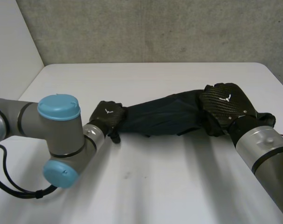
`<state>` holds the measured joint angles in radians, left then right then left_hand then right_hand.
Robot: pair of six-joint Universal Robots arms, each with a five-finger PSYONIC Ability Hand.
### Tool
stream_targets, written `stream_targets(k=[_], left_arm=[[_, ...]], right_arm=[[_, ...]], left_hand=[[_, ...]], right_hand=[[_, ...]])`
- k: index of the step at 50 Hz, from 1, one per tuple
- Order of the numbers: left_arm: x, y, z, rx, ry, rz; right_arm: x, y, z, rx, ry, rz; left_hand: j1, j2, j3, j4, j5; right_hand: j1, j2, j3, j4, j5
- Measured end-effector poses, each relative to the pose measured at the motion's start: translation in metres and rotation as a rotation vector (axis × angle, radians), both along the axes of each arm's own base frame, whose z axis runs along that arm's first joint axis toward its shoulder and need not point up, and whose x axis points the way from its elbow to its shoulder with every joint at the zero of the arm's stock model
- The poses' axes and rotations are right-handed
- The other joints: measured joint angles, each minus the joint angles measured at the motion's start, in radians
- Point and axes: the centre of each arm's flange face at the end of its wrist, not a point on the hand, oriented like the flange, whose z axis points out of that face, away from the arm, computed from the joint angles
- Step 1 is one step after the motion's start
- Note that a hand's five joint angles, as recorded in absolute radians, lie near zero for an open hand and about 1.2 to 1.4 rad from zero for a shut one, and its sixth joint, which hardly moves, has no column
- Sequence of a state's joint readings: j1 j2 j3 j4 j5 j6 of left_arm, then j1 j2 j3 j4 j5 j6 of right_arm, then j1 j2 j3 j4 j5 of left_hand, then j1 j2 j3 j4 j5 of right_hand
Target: Fold the shorts.
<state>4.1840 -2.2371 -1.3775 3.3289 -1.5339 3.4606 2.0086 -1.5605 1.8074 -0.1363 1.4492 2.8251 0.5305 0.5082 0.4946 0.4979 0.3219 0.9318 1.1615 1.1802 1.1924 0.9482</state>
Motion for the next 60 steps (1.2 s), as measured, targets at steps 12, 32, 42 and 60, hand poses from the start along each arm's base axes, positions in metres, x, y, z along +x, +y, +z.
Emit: stream_targets(k=[12,32,42,60], left_arm=[[0.006,-0.022,0.037,-0.15,0.061,0.157],[0.083,0.122,0.291,-0.66,0.267,0.104],[0.052,0.062,0.211,-0.42,0.073,0.087],[0.001,-0.074,0.182,-0.476,0.037,0.251]], right_arm=[[-0.005,0.005,0.024,-0.053,0.022,0.008],[-0.007,0.006,0.144,-0.336,0.075,-0.006],[0.01,-0.025,0.111,-0.196,0.133,0.02],[0.068,-0.143,0.059,-0.279,0.079,-0.084]], left_hand=[[0.619,0.684,0.691,0.703,0.644],[0.619,0.688,0.696,0.703,0.644],[0.619,0.688,0.696,0.703,0.644],[0.619,0.689,0.697,0.704,0.644]], right_hand=[[0.0,0.0,0.0,0.0,0.0],[0.0,0.01,0.0,0.0,0.0],[0.0,0.01,0.0,0.0,0.02],[-0.001,0.011,0.012,0.0,0.02]])
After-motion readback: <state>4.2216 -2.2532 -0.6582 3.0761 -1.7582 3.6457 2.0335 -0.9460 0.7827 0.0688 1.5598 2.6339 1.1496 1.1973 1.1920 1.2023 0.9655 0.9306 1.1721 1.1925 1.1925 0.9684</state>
